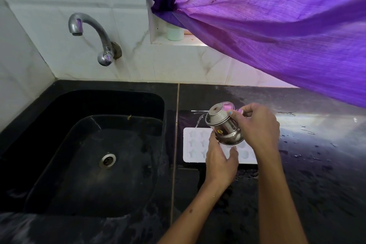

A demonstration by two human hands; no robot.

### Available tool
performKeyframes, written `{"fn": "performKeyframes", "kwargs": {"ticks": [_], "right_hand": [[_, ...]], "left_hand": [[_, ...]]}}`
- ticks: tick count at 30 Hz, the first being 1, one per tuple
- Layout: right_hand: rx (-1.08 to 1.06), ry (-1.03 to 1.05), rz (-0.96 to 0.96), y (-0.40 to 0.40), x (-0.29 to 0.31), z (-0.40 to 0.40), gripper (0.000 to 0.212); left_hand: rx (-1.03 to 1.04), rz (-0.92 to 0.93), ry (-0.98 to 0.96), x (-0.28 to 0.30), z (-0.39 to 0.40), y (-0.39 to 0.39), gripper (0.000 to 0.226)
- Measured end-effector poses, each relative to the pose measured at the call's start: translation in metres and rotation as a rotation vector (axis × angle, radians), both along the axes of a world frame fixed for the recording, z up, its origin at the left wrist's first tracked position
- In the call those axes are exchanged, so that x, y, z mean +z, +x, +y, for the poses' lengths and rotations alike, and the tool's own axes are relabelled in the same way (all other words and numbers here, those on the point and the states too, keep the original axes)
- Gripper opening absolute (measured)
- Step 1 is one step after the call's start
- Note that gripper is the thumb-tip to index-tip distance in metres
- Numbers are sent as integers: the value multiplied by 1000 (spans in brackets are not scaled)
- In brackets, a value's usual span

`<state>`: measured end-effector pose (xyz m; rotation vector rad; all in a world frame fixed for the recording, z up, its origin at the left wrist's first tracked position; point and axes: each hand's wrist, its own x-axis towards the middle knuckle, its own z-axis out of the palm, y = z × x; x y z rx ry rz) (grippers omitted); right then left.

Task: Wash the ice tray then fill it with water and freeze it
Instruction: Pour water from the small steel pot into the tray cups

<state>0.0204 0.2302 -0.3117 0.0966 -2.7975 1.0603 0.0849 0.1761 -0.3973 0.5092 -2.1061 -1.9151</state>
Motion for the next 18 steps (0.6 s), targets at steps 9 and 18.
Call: {"fn": "performKeyframes", "kwargs": {"ticks": [9, 18], "right_hand": [[21, -56, -13, -1, -7, 7, 26], [36, -379, -118, -11, -21, 37, 37]], "left_hand": [[19, 0, -3, -3, 1, 1, 60], [95, 45, -77, -2, 15, 2, 65]]}}
